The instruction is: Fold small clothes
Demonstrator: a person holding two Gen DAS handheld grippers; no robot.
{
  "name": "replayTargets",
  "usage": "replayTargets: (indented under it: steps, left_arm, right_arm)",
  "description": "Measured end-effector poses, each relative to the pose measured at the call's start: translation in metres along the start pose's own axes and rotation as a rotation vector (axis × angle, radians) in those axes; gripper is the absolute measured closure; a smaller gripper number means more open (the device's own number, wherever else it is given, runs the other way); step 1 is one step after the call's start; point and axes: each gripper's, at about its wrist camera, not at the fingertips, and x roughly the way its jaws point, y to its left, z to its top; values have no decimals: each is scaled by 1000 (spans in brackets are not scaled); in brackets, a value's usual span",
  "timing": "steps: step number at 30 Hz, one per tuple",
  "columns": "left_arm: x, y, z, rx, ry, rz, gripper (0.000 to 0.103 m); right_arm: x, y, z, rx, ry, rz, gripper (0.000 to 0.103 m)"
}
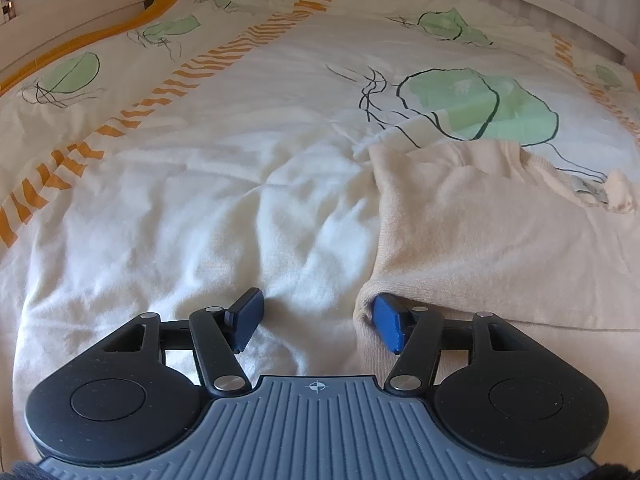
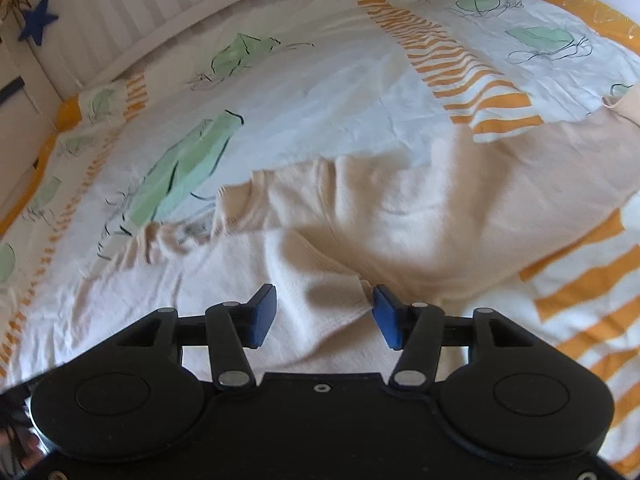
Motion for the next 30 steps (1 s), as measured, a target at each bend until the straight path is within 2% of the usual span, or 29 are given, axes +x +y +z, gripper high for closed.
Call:
replayTargets:
  steps: [1, 2, 4, 7, 9, 11, 13, 14, 17, 21, 23, 25, 28, 30]
  left_arm:
    - [0, 0, 0, -1, 1, -1, 44]
    - [0, 0, 0, 1, 1, 0, 43]
    - [0, 0, -1, 5, -1, 3, 43]
    - [0, 0, -1, 5, 0, 1, 43]
    - [0, 0, -1, 1, 2, 1, 43]
    - [1, 0, 0, 3, 4, 3, 43]
    - [1, 1, 0, 7, 3, 3, 42]
    - [1, 1, 0, 7, 3, 0, 42]
    - [1, 3, 0, -2, 6, -4, 42]
    - [1, 1, 0, 15, 2, 5, 42]
    - [-2, 1, -1, 23, 5, 7, 42]
    - [-5, 3, -2, 33, 10, 10, 42]
    - [-12, 7, -4, 50, 16, 27, 42]
    - [-17, 9, -4, 75, 18, 82, 42]
  right_arm:
    - [2, 2, 3, 1, -2, -1, 49]
    - [4, 7, 6, -15, -1, -3, 85]
    - [-2, 28, 11, -122, -35, -3, 90]
    - [-30, 64, 8, -336, -163, 64, 90]
    - [-35, 69, 5, -360, -173, 70, 90]
    - [-17, 56, 3, -305, -86, 18, 90]
    - [4, 31, -1, -199, 18, -78, 89]
    - [9, 21, -2, -151, 42, -104, 89]
    - [7, -1, -2, -61, 43, -139, 84]
    - [-1, -1, 1, -85, 9, -172, 83]
    - [-3, -1, 1, -97, -3, -172, 61]
    - [-9, 0, -2, -103, -16, -162, 51]
    - [-16, 2, -6, -143, -29, -147, 50]
    - [-20, 2, -7, -174, -37, -130, 43]
